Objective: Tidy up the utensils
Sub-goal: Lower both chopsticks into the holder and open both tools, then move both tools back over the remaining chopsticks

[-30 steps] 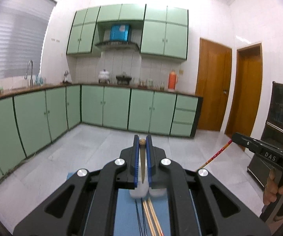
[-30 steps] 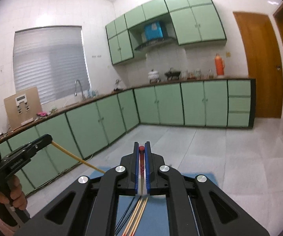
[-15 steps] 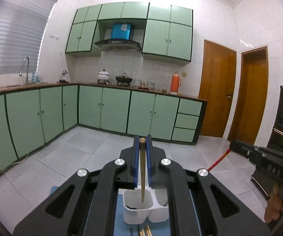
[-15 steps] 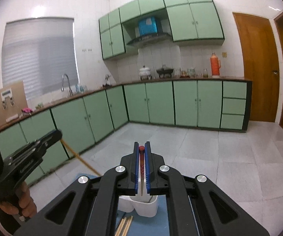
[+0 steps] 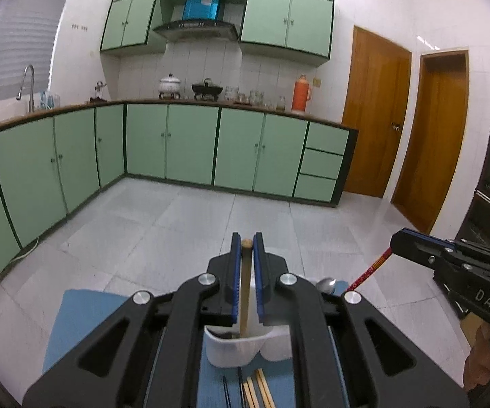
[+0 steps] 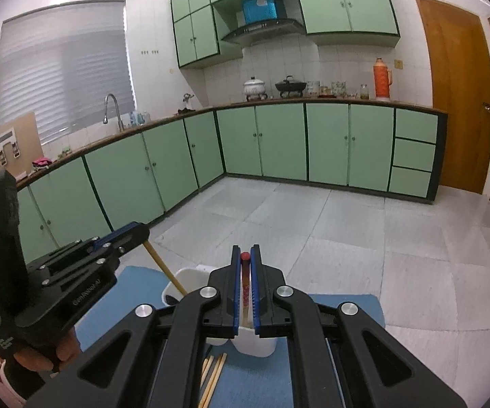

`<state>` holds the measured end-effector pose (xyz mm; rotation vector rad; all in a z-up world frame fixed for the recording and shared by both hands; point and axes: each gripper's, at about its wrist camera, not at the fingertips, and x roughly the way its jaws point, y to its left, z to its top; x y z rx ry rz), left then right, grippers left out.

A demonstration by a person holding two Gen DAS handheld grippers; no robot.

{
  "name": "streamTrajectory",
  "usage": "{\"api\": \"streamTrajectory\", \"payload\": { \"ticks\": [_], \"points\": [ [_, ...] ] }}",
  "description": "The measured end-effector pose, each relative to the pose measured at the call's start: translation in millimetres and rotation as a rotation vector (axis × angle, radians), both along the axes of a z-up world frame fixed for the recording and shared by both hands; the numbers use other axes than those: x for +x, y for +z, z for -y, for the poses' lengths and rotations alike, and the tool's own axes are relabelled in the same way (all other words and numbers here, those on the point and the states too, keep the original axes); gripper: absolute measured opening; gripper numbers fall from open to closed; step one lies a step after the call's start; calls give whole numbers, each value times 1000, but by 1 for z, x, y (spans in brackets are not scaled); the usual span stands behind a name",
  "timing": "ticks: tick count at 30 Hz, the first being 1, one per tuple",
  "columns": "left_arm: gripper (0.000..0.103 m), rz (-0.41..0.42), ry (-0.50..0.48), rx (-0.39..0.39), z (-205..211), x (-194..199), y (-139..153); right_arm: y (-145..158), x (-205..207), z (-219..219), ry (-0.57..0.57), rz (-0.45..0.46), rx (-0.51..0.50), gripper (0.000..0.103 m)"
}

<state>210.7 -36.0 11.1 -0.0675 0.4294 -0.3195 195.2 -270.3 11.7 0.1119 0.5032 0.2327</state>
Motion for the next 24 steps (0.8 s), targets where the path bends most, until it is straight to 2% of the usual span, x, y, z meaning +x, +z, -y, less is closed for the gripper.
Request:
{"api": "streamTrajectory", "payload": {
  "ticks": [2, 3, 4, 6, 7, 9, 10, 12, 15, 18, 24],
  "points": [
    [26, -7, 4, -5, -6, -4, -3, -2, 1, 0, 4, -5, -7, 9],
    [37, -3, 9, -7, -8, -8, -4, -3, 0, 1, 4, -6, -8, 11],
    [43, 0, 12, -9, -10, -10, -3, -3, -2, 2, 4, -3, -4, 13],
    [52, 9, 22, -16, -16, -18, -2, -2, -9, 7, -11, 11, 7, 27],
    [59, 15, 27, -17, -19, -21, -2, -1, -12, 8, -22, 22, 8, 31],
    [64, 40, 48, -11, -25, -35, 0, 1, -20, 10, -45, 43, 2, 42],
    [69, 49, 54, -7, -25, -40, 1, 1, -27, 11, -53, 51, -3, 44],
    [79, 74, 74, 2, -31, -58, 0, -2, -43, 13, -78, 69, -11, 55],
    [85, 90, 94, 32, -34, -79, -5, -9, -70, 13, -107, 99, -23, 67],
    [86, 72, 96, 73, -37, -104, -18, -24, -100, 5, -117, 99, -40, 69],
    [86, -66, 70, 153, -43, -150, -71, -75, -140, -10, -96, -12, -5, 69]
  ]
}}
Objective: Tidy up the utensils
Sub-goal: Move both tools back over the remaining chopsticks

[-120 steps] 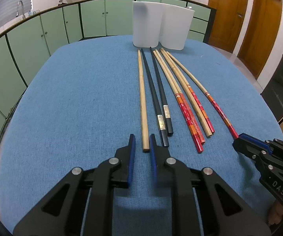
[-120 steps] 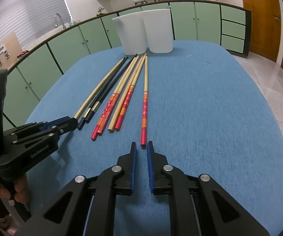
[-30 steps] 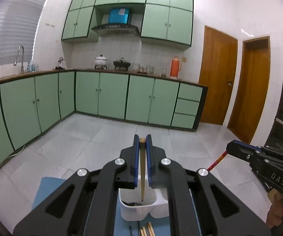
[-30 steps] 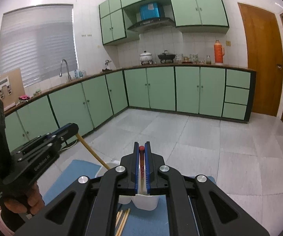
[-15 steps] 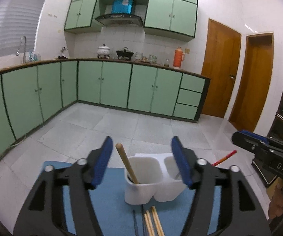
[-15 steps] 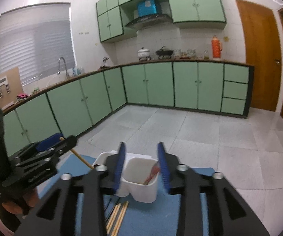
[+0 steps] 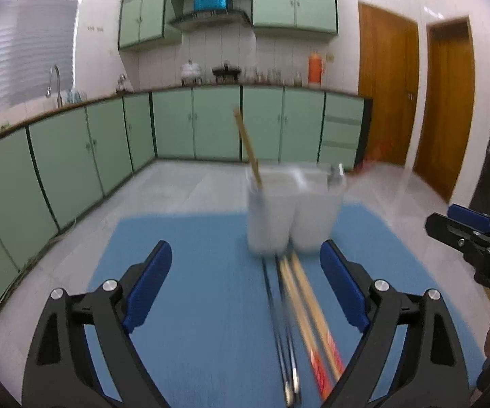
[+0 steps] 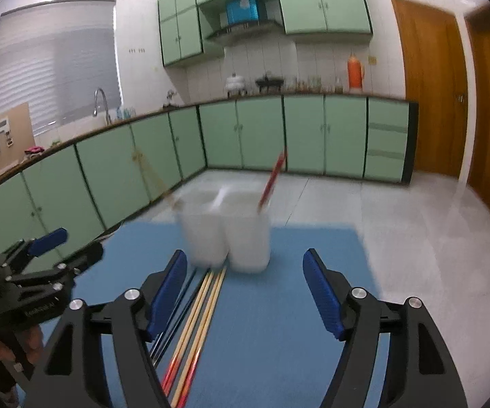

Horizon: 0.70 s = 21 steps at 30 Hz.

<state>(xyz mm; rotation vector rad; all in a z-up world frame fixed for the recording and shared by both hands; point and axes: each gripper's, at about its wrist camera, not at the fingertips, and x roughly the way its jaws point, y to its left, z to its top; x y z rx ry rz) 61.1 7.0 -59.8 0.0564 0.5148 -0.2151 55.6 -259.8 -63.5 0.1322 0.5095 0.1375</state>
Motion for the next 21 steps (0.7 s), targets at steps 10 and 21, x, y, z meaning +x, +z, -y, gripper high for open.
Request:
{"api": "streamTrajectory", "payload": {
  "ticks": [10, 21],
  "points": [
    [86, -208, -19, 85, -12, -40, -73, -84, -44, -39, 69, -212, -42, 64],
    [83, -300, -29, 114, -13, -50, -92, -115, -55, -52, 147, -333, -48, 45]
  ]
}}
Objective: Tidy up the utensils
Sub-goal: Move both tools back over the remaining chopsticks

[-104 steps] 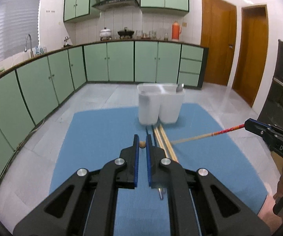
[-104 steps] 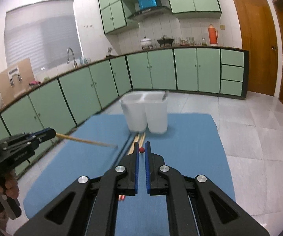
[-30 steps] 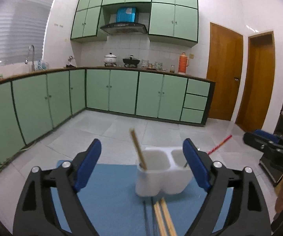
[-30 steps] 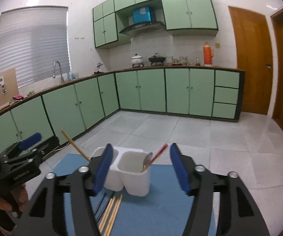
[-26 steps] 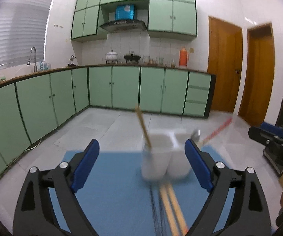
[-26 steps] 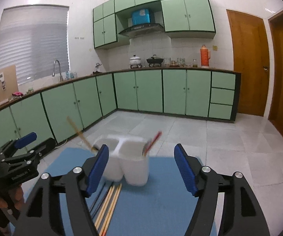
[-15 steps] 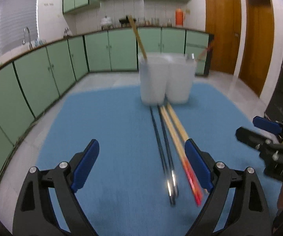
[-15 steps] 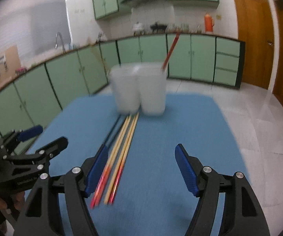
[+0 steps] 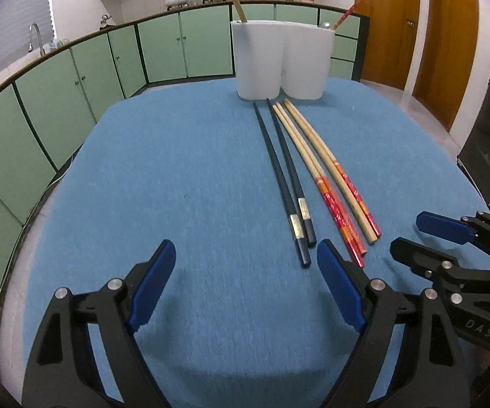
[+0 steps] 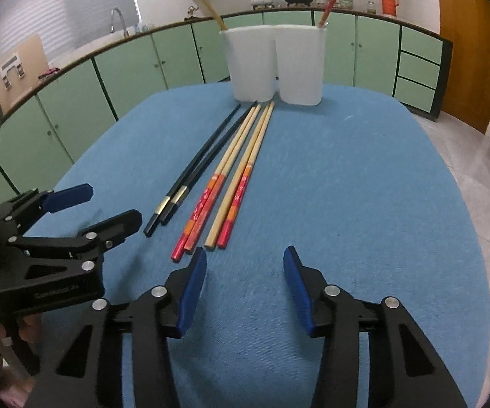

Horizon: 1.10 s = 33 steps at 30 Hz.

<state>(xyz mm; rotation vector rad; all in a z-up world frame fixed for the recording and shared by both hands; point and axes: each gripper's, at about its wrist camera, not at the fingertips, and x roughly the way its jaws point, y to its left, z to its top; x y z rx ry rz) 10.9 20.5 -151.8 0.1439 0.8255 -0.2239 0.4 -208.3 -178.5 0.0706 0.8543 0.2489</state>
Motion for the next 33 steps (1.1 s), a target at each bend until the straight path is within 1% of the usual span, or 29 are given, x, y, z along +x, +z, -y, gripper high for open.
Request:
{"api": "streamTrajectory", "payload": {
  "ticks": [2, 15, 19, 21, 22, 26, 27, 31, 33],
  "points": [
    [83, -6, -1, 0, 0, 0, -1, -1, 3, -2, 5, -8, 1, 43],
    [82, -50, 3, -27, 1, 5, -8, -4, 15, -15, 7, -2, -59, 39],
    [82, -52, 1, -30, 2, 5, -8, -5, 17, -19, 1, -2, -88, 33],
    [82, -52, -2, -27, 3, 5, -8, -5, 16, -16, -10, -5, -81, 25],
    [82, -52, -3, -26, 4, 5, -8, -5, 16, -14, -19, -7, -78, 23],
    [81, -49, -20, -24, 7, 2, -7, -4, 15, -5, -39, -8, -64, 23],
    [79, -52, -25, -28, 7, 1, -6, -4, 15, -3, -41, -8, -56, 23],
    [62, -86, -44, -38, 12, 2, -11, -4, 14, 4, -54, -9, -42, 23],
    [62, -84, -48, -35, 14, 1, -11, -4, 14, 7, -62, -10, -33, 23]
  ]
}}
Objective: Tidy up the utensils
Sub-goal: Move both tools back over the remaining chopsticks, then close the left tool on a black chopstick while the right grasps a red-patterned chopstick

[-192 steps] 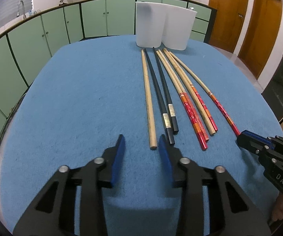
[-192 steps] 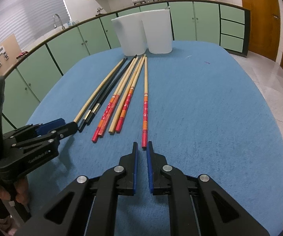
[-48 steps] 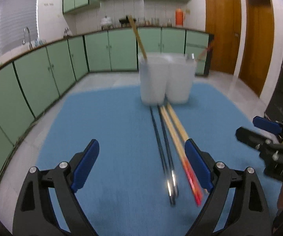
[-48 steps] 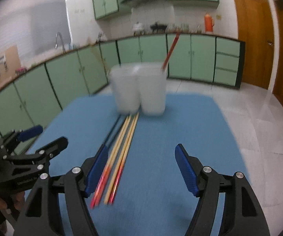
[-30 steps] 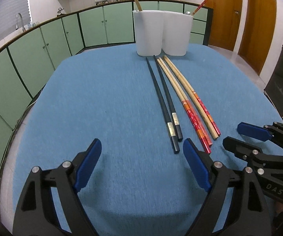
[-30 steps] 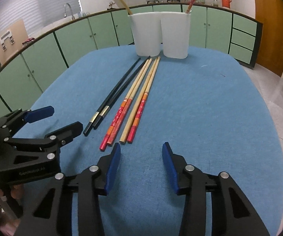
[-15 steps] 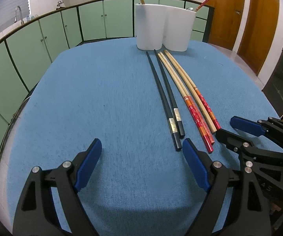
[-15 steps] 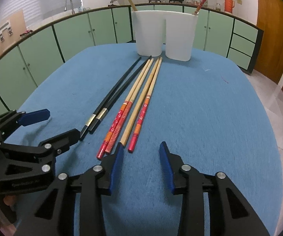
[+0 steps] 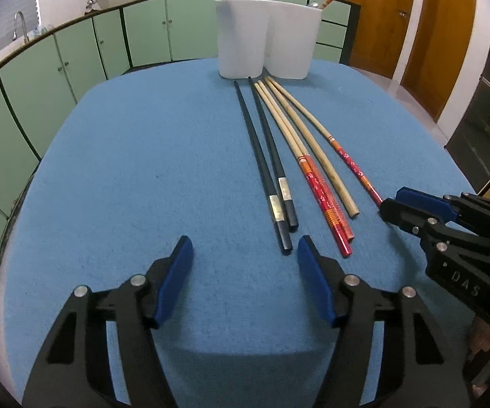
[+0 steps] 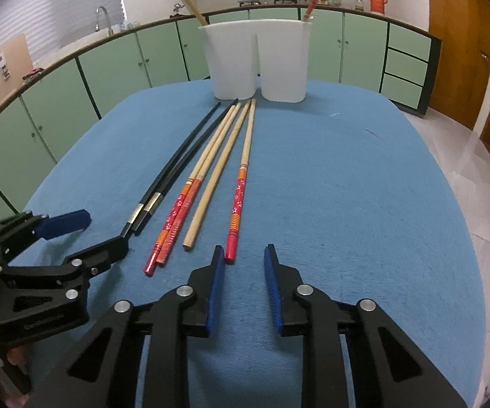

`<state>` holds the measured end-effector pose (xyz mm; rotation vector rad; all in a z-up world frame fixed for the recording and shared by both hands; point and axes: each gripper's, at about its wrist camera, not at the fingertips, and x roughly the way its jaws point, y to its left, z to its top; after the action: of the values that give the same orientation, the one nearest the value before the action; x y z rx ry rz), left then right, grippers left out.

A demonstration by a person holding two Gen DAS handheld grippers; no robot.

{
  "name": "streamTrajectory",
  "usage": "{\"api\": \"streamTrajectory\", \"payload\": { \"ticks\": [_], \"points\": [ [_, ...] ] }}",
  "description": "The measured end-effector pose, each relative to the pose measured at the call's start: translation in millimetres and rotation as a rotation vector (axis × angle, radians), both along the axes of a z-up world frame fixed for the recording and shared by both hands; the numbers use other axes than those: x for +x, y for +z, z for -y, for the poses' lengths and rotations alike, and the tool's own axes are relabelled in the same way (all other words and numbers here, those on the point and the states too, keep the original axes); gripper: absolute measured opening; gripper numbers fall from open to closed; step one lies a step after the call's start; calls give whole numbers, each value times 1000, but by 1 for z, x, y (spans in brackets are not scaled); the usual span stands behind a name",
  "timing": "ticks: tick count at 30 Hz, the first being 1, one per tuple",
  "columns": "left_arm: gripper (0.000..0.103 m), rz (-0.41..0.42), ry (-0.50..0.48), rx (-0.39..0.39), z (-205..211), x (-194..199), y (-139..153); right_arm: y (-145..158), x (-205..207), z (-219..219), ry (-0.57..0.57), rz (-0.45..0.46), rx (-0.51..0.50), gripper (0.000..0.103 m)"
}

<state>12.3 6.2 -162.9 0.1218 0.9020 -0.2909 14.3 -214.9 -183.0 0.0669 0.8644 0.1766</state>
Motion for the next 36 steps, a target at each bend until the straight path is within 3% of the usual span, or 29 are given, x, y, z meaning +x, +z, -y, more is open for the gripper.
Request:
{"api": "streamTrajectory", "payload": {
  "ticks": [2, 8, 13, 15, 23, 25, 32, 33, 36],
  "points": [
    [61, -4, -1, -11, 0, 0, 0, 0, 1, 1, -2, -2, 6, 23],
    [43, 2, -4, -17, 5, 2, -1, 0, 1, 2, 0, -2, 9, 23],
    [15, 9, 3, -11, 6, 5, -1, 0, 2, 4, -1, -3, 22, 23],
    [10, 4, 10, -21, 1, 6, 0, 0, 2, 5, -1, -2, 27, 23],
    [15, 7, 29, -26, -3, 8, -2, -1, 0, 5, 2, 2, 33, 24],
    [20, 7, 28, -32, -1, 8, -2, -1, 0, 4, 3, 1, 34, 24],
    [14, 8, 50, -37, 3, 8, -3, -1, 2, -9, 6, 1, -32, 25],
    [8, 8, 52, -31, 4, 8, -3, -1, 2, -10, 5, 1, -39, 22],
    [6, 12, 55, -24, 7, 7, -2, 0, 3, -8, -3, -4, -28, 5]
  ]
}}
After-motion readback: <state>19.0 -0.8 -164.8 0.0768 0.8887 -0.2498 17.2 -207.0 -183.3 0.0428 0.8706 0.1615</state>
